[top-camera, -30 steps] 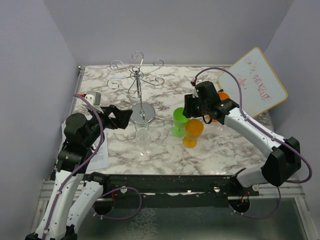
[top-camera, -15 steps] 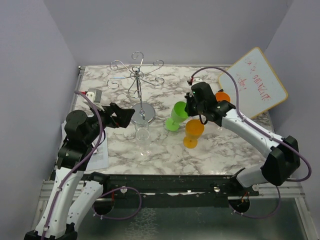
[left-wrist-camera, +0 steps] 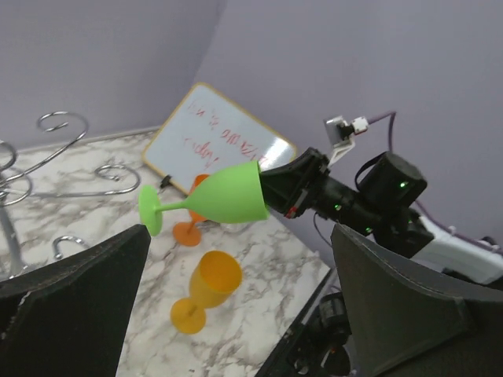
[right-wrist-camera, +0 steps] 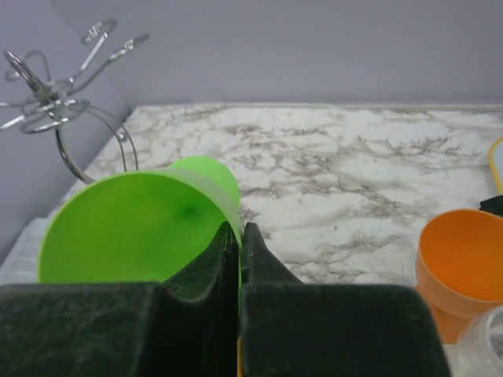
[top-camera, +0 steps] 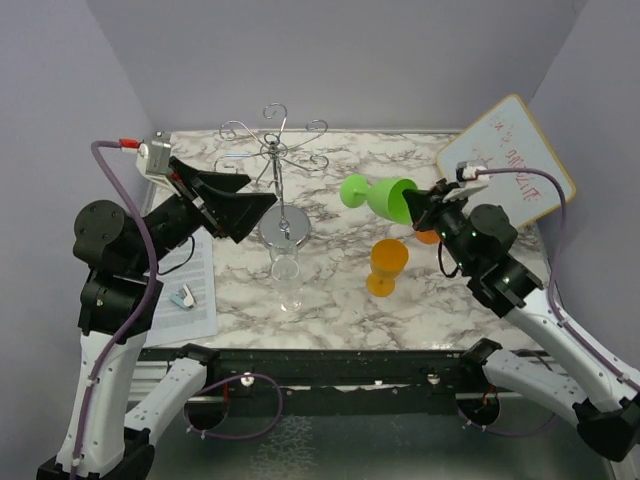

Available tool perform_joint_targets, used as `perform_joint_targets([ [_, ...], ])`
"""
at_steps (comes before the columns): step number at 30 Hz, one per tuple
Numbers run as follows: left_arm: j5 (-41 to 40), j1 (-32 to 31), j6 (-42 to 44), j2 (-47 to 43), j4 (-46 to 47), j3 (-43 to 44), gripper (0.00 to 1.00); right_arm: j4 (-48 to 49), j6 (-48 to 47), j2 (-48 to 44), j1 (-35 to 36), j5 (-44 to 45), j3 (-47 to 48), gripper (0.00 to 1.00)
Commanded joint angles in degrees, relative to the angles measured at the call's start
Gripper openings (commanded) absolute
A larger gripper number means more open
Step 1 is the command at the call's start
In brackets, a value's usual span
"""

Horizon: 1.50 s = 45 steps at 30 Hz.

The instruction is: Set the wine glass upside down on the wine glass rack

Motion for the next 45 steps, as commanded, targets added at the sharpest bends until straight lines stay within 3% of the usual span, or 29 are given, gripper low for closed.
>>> perform_joint_targets([
  [1, 8.46, -0.20, -11.40, 4.30, 5.59, 3.35, 0.99, 12.05, 0.96, -8.79, 0.39, 5.35, -5.50, 0.01],
  [10, 3.63, -2.49, -23.49, 13.15, 16.21, 3.01, 0.99, 23.93, 10.77, -17.68, 0.34, 6.87, -10.18, 0.01],
  [16, -11.57, -17.55, -34.78, 17.58, 30.36, -3.94, 0.99, 32.21, 18.44, -17.17, 0.38, 6.32, -11.54, 0.01],
  [21, -22.42, -28.22, -35.80, 23.07, 32.78, -3.22, 0.99, 34.97, 21.95, -15.63, 0.34, 6.05, -11.76, 0.01],
  [31, -36.80, -34.59, -40.92, 31.03, 43.05, -1.83, 0.98, 34.58, 27.82, -17.23, 0.34, 5.92, -14.33, 0.01],
  [36, -45.93, -37.13, -43.75, 33.12, 44.07, -0.90, 0.87, 34.59, 29.86, -18.36, 0.39, 5.85, -15.90, 0.01],
  [45, -51.90, -39.57, -45.98, 36.40, 44.79, 1.31, 0.47, 36.69, 27.34, -18.21, 0.38, 1.23, -16.65, 0.01],
])
